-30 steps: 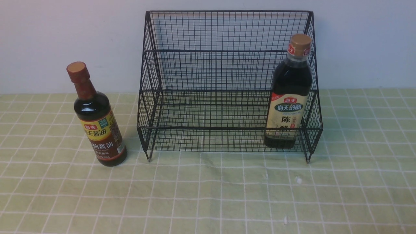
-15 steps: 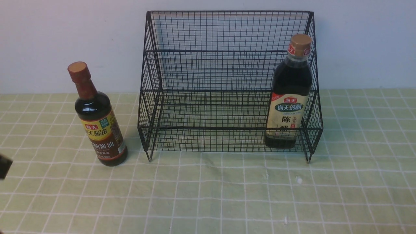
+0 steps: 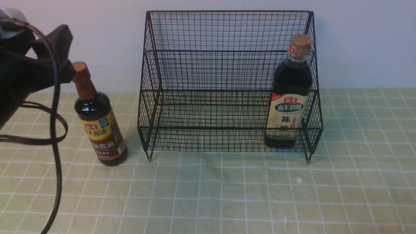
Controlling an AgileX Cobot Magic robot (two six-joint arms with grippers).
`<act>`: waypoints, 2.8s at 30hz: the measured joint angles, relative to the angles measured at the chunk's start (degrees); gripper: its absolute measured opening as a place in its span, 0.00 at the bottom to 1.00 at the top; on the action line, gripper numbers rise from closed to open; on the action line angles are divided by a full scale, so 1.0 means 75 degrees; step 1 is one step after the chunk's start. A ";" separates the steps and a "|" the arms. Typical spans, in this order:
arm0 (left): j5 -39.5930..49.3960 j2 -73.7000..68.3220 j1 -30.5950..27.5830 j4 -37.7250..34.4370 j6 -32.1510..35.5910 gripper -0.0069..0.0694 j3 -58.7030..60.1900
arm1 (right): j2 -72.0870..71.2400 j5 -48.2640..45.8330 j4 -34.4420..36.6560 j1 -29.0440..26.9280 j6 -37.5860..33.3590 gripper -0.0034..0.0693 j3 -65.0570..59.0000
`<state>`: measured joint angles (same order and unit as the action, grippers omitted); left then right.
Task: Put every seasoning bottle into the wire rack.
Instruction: Use the left arm to grab the condiment bottle closest to it, then use the left arm to put the condiment bottle back on the shelf
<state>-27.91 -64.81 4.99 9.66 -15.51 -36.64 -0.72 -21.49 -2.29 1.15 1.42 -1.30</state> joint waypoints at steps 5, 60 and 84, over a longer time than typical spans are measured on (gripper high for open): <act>0.0000 -0.0946 0.0000 -0.0197 0.0499 0.81 -0.0418 | 0.0000 0.0000 0.0000 0.0000 0.0000 0.03 0.0000; 0.2204 -0.1227 0.0968 0.0750 -0.0581 0.43 -0.4180 | 0.0000 0.0000 0.0000 -0.0006 0.0000 0.03 0.0000; 0.3418 -0.4778 0.2046 0.1049 -0.0888 0.43 -0.6499 | 0.0000 -0.0009 0.0000 -0.0006 0.0000 0.03 0.0000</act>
<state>-2.28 -100.65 20.33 17.53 -22.17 -85.38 -0.72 -21.56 -2.29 1.10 1.42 -1.30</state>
